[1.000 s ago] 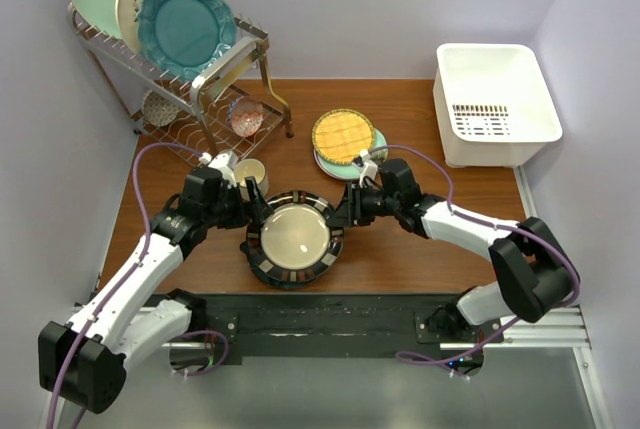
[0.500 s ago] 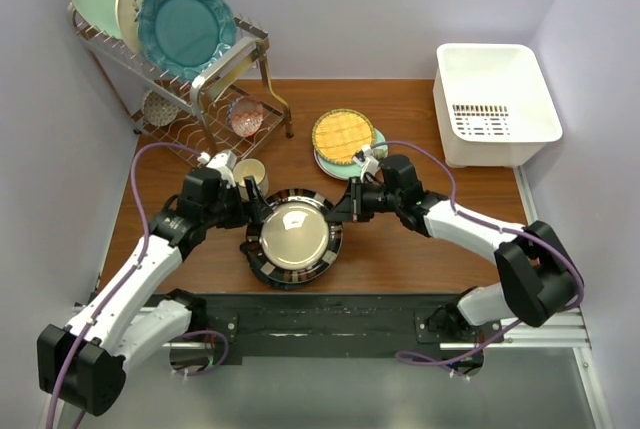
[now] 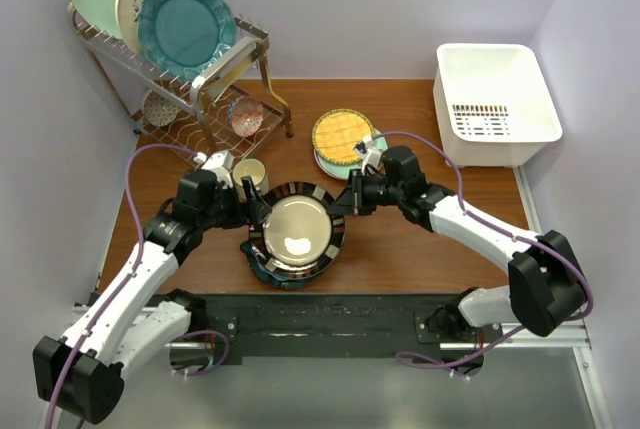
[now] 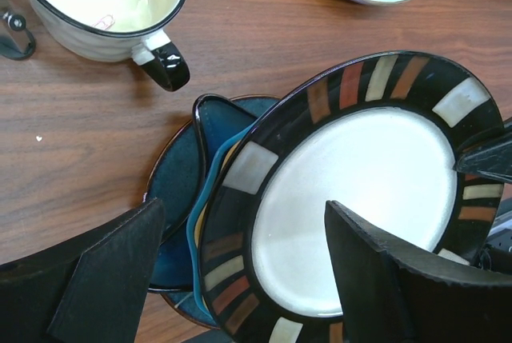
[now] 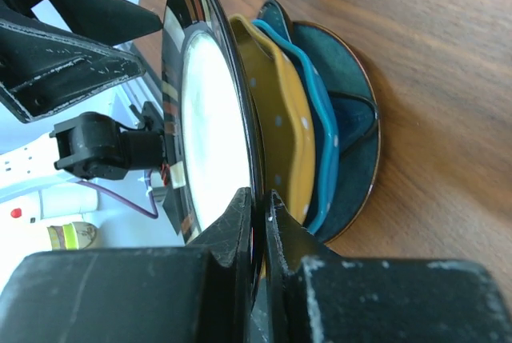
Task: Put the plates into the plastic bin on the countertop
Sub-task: Pick up the plate from the corner of the board.
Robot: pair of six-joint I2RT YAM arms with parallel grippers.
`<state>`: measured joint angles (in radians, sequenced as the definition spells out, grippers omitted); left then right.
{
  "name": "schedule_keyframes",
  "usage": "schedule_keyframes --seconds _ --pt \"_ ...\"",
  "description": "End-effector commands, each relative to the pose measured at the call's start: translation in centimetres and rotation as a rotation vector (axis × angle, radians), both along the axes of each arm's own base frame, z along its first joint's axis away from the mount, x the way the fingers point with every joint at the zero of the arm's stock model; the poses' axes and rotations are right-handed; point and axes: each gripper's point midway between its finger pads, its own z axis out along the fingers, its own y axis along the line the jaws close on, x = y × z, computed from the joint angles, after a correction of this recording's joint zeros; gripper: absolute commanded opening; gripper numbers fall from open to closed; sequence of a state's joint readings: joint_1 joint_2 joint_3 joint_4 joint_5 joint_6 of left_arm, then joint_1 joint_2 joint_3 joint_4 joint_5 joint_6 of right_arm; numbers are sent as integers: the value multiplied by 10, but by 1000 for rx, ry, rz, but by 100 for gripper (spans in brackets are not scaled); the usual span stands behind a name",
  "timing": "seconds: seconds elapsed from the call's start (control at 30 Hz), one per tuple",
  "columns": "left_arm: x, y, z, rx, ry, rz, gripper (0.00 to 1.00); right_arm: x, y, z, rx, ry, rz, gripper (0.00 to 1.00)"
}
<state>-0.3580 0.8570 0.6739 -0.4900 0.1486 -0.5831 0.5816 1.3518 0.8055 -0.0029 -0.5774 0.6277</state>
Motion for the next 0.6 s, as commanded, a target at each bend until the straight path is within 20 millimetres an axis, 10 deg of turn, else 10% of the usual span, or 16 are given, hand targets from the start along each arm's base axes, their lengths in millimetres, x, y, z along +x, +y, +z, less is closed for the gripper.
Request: schedule_keyframes --seconds 0.0,0.57 --pt "4 2 20 -18 -78 2 86 9 8 40 46 -145 46 0" --pt "13 -22 30 -107 -153 -95 86 13 -28 71 128 -198 10 0"
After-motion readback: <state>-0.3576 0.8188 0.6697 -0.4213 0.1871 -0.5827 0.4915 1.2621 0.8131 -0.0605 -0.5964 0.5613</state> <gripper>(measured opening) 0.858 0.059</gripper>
